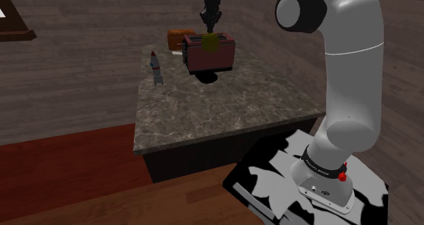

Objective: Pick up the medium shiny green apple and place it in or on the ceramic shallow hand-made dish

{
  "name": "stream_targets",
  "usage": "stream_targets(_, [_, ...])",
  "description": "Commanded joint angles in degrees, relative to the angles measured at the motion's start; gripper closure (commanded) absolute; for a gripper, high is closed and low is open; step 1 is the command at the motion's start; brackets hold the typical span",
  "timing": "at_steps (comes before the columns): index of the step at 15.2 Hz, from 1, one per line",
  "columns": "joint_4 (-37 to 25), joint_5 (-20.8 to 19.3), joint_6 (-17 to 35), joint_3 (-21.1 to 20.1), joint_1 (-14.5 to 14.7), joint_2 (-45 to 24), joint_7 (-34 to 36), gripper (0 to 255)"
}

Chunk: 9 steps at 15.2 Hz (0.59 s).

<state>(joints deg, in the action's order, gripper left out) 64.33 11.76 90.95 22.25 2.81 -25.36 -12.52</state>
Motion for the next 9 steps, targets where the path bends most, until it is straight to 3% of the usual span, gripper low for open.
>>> stream_targets(1, [-1.73,0.18,-0.48,-0.40,0.62,-1.18,1.37,255])
stream_targets(9, [7.69,-0.45,6.89,-0.37,2.08,0.85,0.99,255])
